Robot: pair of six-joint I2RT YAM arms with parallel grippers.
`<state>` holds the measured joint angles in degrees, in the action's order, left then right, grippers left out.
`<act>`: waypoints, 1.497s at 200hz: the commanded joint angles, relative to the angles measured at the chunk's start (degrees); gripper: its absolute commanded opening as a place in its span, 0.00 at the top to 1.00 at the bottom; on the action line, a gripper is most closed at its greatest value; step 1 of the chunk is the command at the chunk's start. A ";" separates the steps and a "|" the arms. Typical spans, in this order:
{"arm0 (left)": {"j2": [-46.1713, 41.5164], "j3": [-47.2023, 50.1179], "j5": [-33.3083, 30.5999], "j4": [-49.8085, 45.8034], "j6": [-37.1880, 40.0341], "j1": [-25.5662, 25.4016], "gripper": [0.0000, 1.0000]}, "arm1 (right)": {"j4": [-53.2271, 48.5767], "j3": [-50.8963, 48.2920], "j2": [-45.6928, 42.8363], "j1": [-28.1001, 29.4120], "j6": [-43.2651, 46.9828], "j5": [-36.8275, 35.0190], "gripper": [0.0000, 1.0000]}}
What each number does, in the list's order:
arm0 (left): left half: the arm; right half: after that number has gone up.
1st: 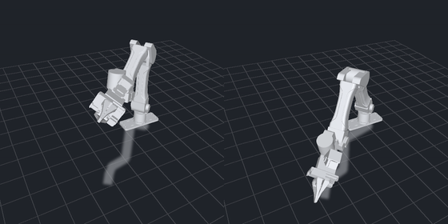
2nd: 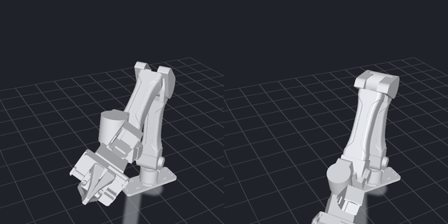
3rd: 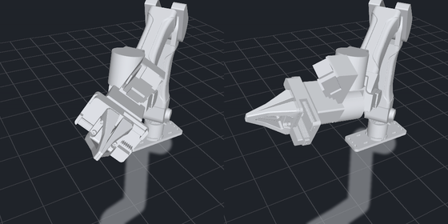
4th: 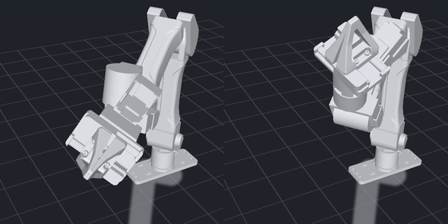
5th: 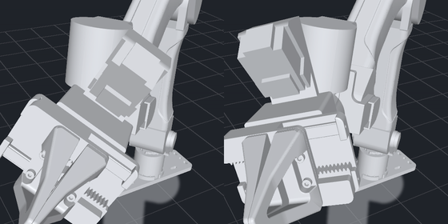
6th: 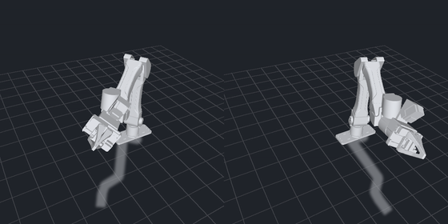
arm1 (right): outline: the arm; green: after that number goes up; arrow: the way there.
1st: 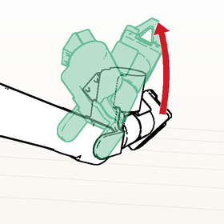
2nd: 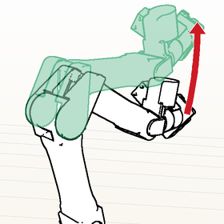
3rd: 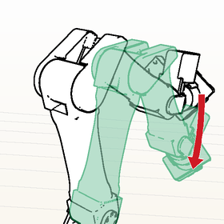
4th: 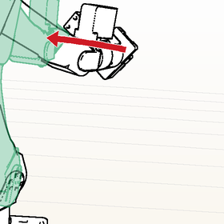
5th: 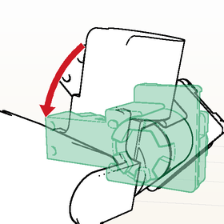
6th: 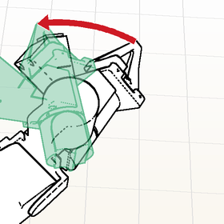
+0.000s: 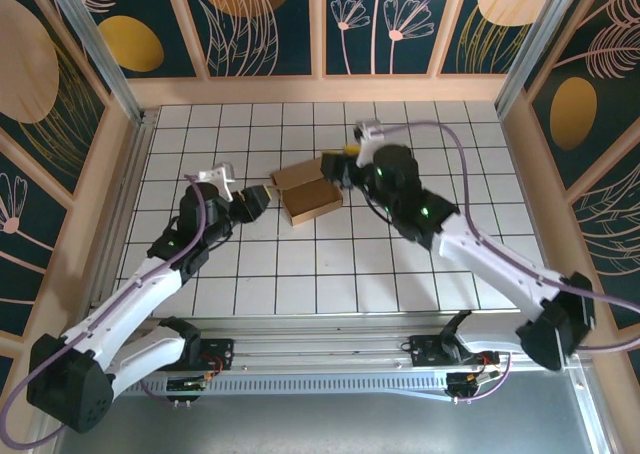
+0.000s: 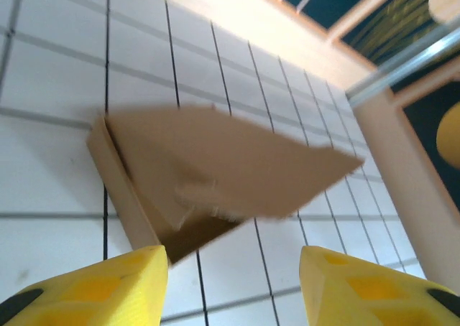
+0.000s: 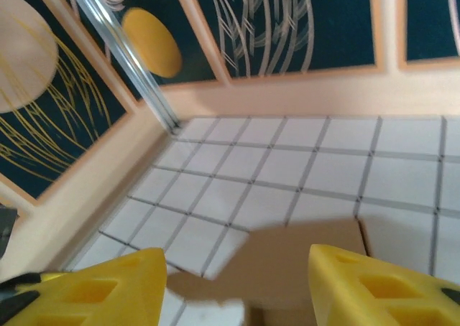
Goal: Fold the paper box
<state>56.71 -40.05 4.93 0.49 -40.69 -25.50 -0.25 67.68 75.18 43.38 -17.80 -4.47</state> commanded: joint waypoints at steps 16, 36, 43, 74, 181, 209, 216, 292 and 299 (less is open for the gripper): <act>7.52 -9.55 -1.04 -2.93 -5.39 2.50 0.48 | -14.86 14.89 15.56 -3.89 -0.88 10.66 0.58; 11.82 -12.46 2.42 -0.63 -6.16 4.68 0.47 | -14.55 16.47 20.98 -4.52 0.08 13.70 0.60; 12.94 -13.04 2.68 -0.09 -6.10 5.42 0.47 | -13.90 15.81 22.60 -4.61 0.33 14.48 0.61; 17.37 -14.89 4.97 1.00 -0.56 7.14 0.45 | -9.00 8.96 26.48 -4.62 0.23 16.31 0.62; 32.93 -11.68 11.45 7.56 -0.34 7.16 0.45 | -3.59 4.58 24.93 -4.28 -0.25 8.88 0.58; 38.29 -11.58 14.98 11.71 -3.78 7.09 0.45 | -3.98 5.96 28.52 -4.18 2.55 5.25 0.58; 39.77 -11.82 14.78 11.89 -4.15 7.10 0.46 | -3.80 5.56 29.77 -4.18 2.85 5.34 0.58; 43.44 -8.89 10.54 18.03 -8.32 7.09 0.27 | -1.92 1.42 23.89 -5.50 7.66 0.63 0.42; 43.63 -8.66 10.35 18.67 -8.75 7.13 0.26 | -1.47 0.94 23.70 -6.38 8.45 0.12 0.38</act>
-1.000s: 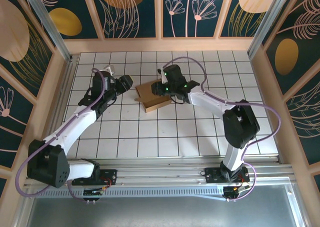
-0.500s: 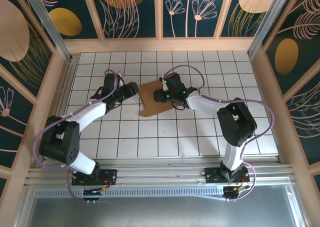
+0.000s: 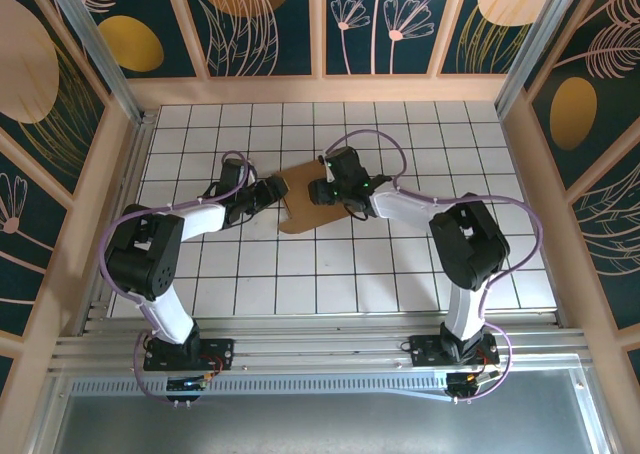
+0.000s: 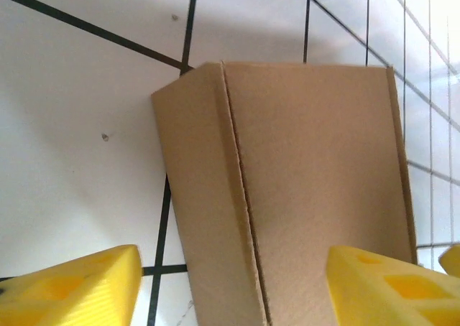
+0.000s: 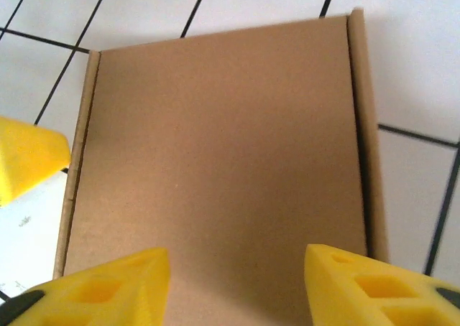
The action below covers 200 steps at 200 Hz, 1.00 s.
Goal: Fold the paper box
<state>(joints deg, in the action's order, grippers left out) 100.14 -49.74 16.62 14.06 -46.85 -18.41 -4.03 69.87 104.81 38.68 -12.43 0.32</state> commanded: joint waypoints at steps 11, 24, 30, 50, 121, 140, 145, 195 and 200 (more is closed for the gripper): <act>0.85 0.89 -1.43 5.69 -2.76 -0.02 0.23 | 1.66 -1.28 -5.22 -4.16 3.49 -2.15 0.30; 2.47 0.08 -0.20 5.73 -2.73 0.04 0.22 | 0.02 0.02 -2.85 -7.02 3.12 5.67 0.28; 3.15 -0.18 0.67 6.11 -2.78 0.01 0.22 | -1.35 1.19 -1.31 -8.65 2.54 7.87 0.27; 5.55 -0.19 4.91 9.67 -3.79 -0.11 0.23 | -5.90 5.62 4.09 -9.06 4.01 12.68 0.24; 10.95 -2.24 11.41 12.83 -5.30 -0.99 0.22 | -4.27 10.77 15.58 -9.14 -3.61 18.67 0.40; 11.72 -1.58 13.04 15.58 -6.82 -0.98 0.22 | -0.85 7.64 14.95 -9.33 -4.82 19.45 0.48; 11.94 -1.58 13.26 15.93 -7.17 -0.96 0.22 | 0.02 6.80 14.77 -9.61 -5.09 20.04 0.49; 10.49 -3.54 9.48 8.48 -1.22 -1.00 0.20 | 1.54 0.66 15.15 -14.35 -5.37 23.21 0.54; 10.20 -3.71 9.11 7.89 -0.81 -0.99 0.20 | 1.49 0.18 15.30 -14.97 -5.49 23.80 0.54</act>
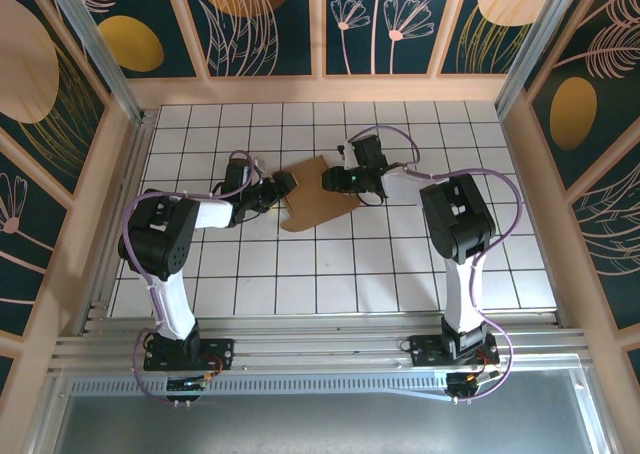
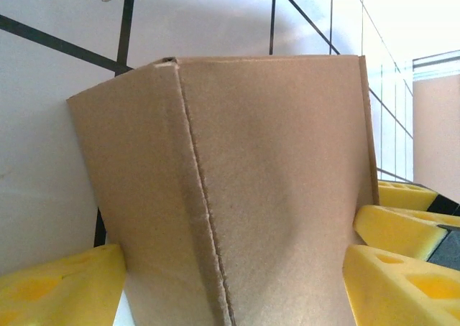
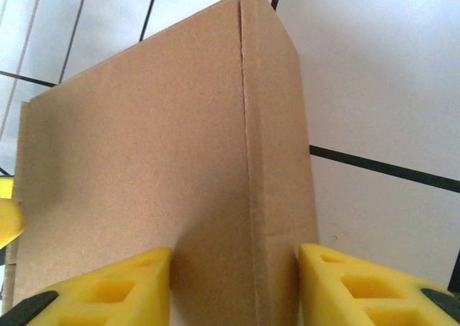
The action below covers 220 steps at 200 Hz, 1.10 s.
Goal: Fold the paper box
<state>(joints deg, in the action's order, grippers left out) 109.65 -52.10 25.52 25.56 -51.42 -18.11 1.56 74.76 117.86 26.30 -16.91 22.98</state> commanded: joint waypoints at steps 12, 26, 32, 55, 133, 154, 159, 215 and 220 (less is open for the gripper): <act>-0.12 -1.36 -0.01 -4.09 4.05 -1.31 0.19 | -4.15 -5.44 2.72 -3.69 -0.73 1.86 0.54; -1.21 -0.96 -0.30 -3.67 3.49 -1.27 0.19 | -4.18 -5.77 3.26 -4.44 -0.07 1.89 0.54; -1.63 -0.51 -0.29 -3.17 2.90 -1.19 0.18 | -4.33 -5.69 3.53 -4.78 0.19 2.01 0.55; -3.31 1.49 -0.49 -0.05 -0.48 -1.14 0.18 | -5.24 -4.63 4.95 -6.18 0.30 3.24 0.55; 5.44 1.33 7.50 17.80 -14.39 -1.67 0.16 | -6.78 0.02 9.99 -11.89 -1.70 16.61 0.60; 6.68 -1.03 7.93 15.57 -13.89 -2.58 0.16 | -5.79 0.74 10.90 -13.77 -4.01 19.01 0.62; 6.88 -1.16 7.75 15.49 -13.92 -2.71 0.16 | -5.78 0.98 11.18 -14.07 -4.50 19.47 0.62; 9.73 -5.99 9.36 16.45 -15.52 -4.10 0.17 | -7.18 3.25 11.43 -13.65 -4.71 19.86 0.64; 10.00 -6.61 9.44 16.24 -15.52 -4.28 0.17 | -7.18 3.28 11.21 -13.56 -4.76 19.82 0.63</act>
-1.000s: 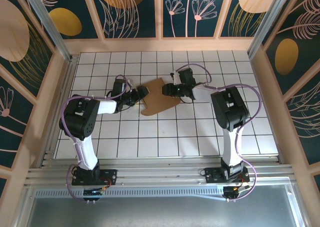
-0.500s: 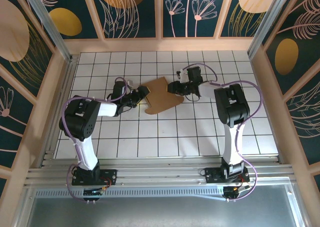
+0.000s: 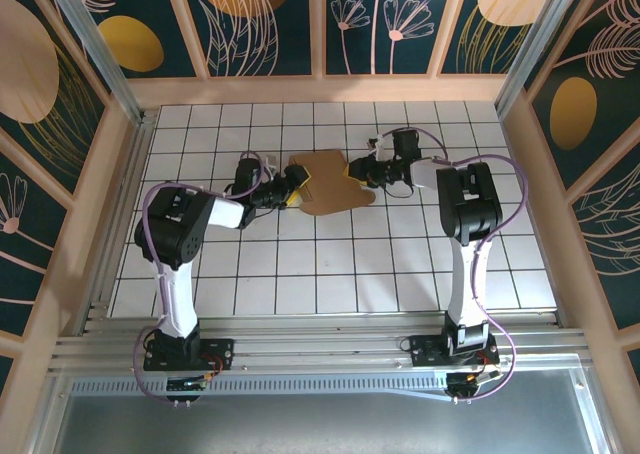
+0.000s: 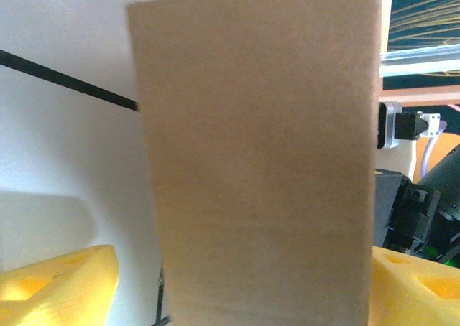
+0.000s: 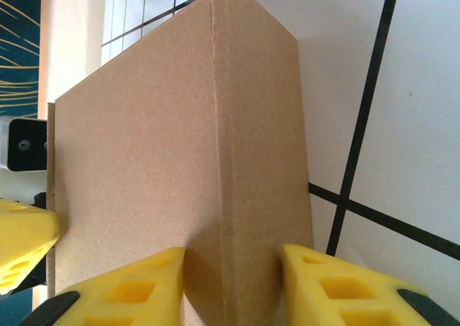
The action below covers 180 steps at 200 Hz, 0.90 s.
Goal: Fold the paper box
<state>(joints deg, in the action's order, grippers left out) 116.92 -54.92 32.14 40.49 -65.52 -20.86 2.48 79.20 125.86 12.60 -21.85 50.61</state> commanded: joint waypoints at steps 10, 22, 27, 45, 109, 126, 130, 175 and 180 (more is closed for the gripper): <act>3.26 -4.85 2.83 0.58 -1.43 -1.77 0.19 | -7.99 -1.24 2.92 0.32 -0.01 -7.81 0.63; 3.46 -5.33 2.64 0.47 -1.94 -1.81 0.24 | -7.88 -1.42 2.40 0.45 -0.30 -7.97 0.62; 3.44 -5.32 2.52 0.47 -2.13 -1.81 0.26 | -7.90 -1.51 2.06 0.49 -0.37 -8.07 0.61; 2.85 -5.33 1.59 -0.06 -2.83 -1.81 0.34 | -7.43 -1.99 -0.17 0.84 -0.57 -7.98 0.57; -0.58 -2.60 0.31 1.97 -8.83 -1.81 0.50 | -1.11 -8.92 -22.41 -0.87 3.65 -16.47 0.24; -1.10 -1.64 1.28 5.29 -11.99 -1.84 0.50 | 1.87 -12.79 -29.36 -0.28 8.55 -20.72 0.08; -1.36 -1.35 1.57 6.44 -12.91 -1.81 0.50 | 3.18 -14.27 -31.16 -0.07 10.11 -21.50 0.01; -6.16 1.68 3.95 12.36 -19.38 -1.86 0.50 | 31.15 -43.33 -53.99 13.81 50.74 -38.95 0.01; -6.67 1.70 4.07 12.18 -19.51 -1.87 0.50 | 33.82 -45.57 -54.94 15.03 53.69 -41.01 0.01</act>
<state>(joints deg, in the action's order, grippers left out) 114.89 -53.36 34.30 46.87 -79.64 -22.61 19.51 46.11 76.05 20.27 5.06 22.59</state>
